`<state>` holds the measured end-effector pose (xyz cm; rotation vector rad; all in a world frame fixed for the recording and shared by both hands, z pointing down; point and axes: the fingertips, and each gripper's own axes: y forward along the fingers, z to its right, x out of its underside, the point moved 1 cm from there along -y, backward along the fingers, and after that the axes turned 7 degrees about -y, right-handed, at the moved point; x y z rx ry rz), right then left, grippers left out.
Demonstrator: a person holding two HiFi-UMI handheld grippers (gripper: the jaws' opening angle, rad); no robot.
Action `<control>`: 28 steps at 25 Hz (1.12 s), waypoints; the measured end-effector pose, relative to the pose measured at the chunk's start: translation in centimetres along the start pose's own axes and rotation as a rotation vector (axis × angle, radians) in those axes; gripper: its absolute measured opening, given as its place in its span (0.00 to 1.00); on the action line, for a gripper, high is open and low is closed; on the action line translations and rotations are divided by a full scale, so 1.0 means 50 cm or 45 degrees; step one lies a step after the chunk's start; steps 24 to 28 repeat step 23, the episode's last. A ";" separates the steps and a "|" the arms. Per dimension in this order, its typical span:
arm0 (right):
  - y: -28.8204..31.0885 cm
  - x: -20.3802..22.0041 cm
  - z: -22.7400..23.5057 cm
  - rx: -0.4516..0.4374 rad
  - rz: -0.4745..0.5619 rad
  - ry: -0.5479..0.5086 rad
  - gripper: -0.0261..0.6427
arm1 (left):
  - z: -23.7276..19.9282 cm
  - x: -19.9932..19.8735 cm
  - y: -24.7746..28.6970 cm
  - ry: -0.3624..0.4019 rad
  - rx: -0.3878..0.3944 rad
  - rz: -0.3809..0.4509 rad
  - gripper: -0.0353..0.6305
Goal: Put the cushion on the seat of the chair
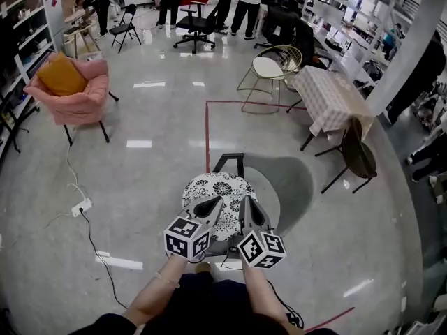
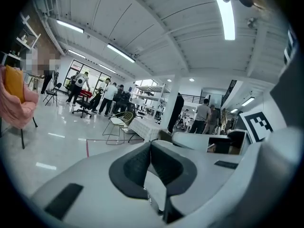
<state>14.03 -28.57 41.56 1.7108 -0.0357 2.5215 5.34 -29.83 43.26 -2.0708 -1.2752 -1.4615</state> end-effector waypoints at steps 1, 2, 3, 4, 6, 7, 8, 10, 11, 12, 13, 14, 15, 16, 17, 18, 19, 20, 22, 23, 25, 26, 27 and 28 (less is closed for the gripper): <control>-0.003 0.002 0.000 0.000 0.001 -0.001 0.02 | 0.001 0.003 -0.001 0.003 0.000 -0.001 0.04; -0.004 0.003 0.000 -0.002 0.002 -0.003 0.02 | 0.000 0.005 -0.001 0.005 -0.001 -0.001 0.04; -0.005 0.003 -0.002 -0.005 0.002 -0.007 0.02 | -0.001 0.005 -0.001 0.005 -0.001 0.002 0.04; -0.006 0.003 -0.004 -0.007 0.002 -0.012 0.02 | -0.002 0.006 -0.002 0.004 0.000 0.004 0.04; -0.010 0.003 -0.006 -0.007 0.003 -0.016 0.02 | -0.003 0.008 -0.004 0.001 0.001 0.006 0.04; -0.011 0.003 -0.006 -0.005 0.004 -0.015 0.02 | -0.004 0.008 -0.004 0.001 0.001 0.007 0.04; -0.011 0.003 -0.005 -0.003 0.005 -0.015 0.02 | -0.004 0.007 -0.005 0.003 0.001 0.008 0.04; -0.011 0.003 -0.002 0.001 0.006 -0.012 0.02 | -0.005 0.007 -0.006 0.009 0.000 0.009 0.04; -0.011 0.002 -0.002 0.000 0.007 -0.010 0.02 | -0.006 0.007 -0.007 0.011 -0.003 0.010 0.04; -0.010 0.001 -0.004 -0.003 0.009 -0.009 0.02 | -0.008 0.007 -0.008 0.012 -0.007 0.012 0.04; -0.010 0.000 -0.006 -0.008 0.010 -0.009 0.02 | -0.011 0.006 -0.010 0.010 -0.013 0.015 0.04; -0.010 0.000 -0.010 -0.014 0.010 -0.011 0.02 | -0.013 0.006 -0.012 0.006 -0.018 0.018 0.04; -0.011 0.001 -0.014 -0.020 0.009 -0.013 0.02 | -0.016 0.007 -0.014 0.001 -0.022 0.021 0.04; -0.012 0.003 -0.016 -0.023 0.008 -0.014 0.02 | -0.017 0.009 -0.015 -0.004 -0.023 0.022 0.04; -0.014 0.005 -0.018 -0.024 0.005 -0.013 0.02 | -0.017 0.012 -0.016 -0.007 -0.022 0.021 0.04; -0.017 0.008 -0.018 -0.023 0.002 -0.009 0.02 | -0.016 0.014 -0.016 -0.009 -0.020 0.018 0.04; -0.019 0.011 -0.018 -0.020 -0.001 -0.003 0.02 | -0.015 0.017 -0.016 -0.009 -0.016 0.015 0.04; -0.022 0.013 -0.016 -0.016 -0.003 0.004 0.02 | -0.013 0.020 -0.015 -0.009 -0.011 0.011 0.04; -0.026 0.017 -0.011 -0.006 -0.006 0.016 0.02 | -0.010 0.025 -0.013 -0.007 -0.003 0.004 0.04; -0.027 0.019 -0.008 0.000 -0.006 0.022 0.02 | -0.009 0.027 -0.012 -0.006 0.001 0.000 0.04; -0.027 0.019 -0.008 0.000 -0.006 0.022 0.02 | -0.009 0.027 -0.012 -0.006 0.001 0.000 0.04; -0.027 0.019 -0.008 0.000 -0.006 0.022 0.02 | -0.009 0.027 -0.012 -0.006 0.001 0.000 0.04; -0.027 0.019 -0.008 0.000 -0.006 0.022 0.02 | -0.009 0.027 -0.012 -0.006 0.001 0.000 0.04; -0.027 0.019 -0.008 0.000 -0.006 0.022 0.02 | -0.009 0.027 -0.012 -0.006 0.001 0.000 0.04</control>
